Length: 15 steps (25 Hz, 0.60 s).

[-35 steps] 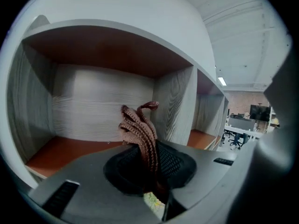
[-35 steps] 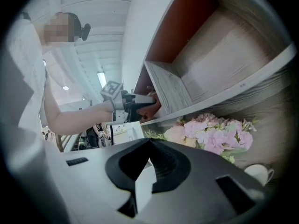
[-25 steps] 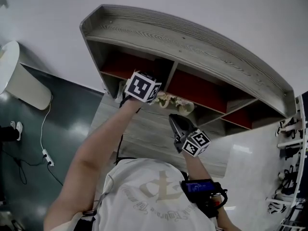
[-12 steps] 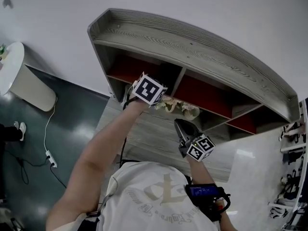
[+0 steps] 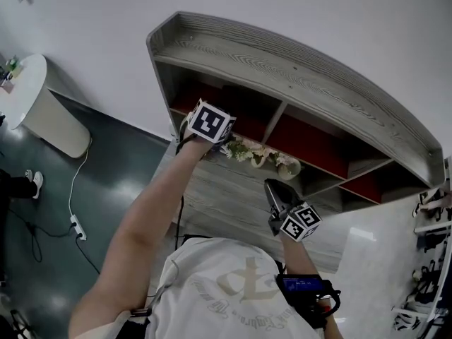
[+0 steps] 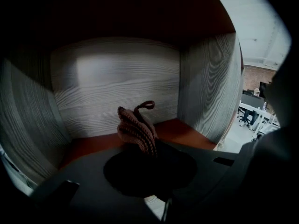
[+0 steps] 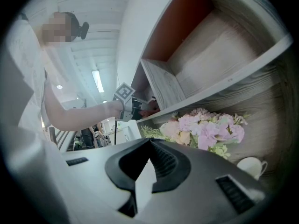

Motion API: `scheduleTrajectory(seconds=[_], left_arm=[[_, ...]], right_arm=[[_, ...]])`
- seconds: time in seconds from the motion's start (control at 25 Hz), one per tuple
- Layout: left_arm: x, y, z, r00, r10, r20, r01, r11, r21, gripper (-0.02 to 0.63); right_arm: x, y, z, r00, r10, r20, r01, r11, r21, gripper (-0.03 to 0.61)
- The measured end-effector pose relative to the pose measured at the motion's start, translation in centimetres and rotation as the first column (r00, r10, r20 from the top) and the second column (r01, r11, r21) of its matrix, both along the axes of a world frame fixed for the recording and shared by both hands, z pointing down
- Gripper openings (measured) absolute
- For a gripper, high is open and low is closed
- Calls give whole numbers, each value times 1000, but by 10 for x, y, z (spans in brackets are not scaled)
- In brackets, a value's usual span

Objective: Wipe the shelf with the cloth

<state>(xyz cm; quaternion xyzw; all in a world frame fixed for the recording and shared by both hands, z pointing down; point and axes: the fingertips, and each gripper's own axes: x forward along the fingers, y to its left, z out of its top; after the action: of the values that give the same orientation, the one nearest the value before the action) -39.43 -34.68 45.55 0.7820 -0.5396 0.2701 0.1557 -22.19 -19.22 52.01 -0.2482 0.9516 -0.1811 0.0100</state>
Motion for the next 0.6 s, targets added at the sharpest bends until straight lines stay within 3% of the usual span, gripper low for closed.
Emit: scheduleTrajectory(seconds=[0.6], left_arm=[[-105, -17, 0, 968, -248, 29, 247, 969, 25, 63]], right_arm=[[-6, 2, 1, 1000, -12, -2, 12, 1000, -7, 5]])
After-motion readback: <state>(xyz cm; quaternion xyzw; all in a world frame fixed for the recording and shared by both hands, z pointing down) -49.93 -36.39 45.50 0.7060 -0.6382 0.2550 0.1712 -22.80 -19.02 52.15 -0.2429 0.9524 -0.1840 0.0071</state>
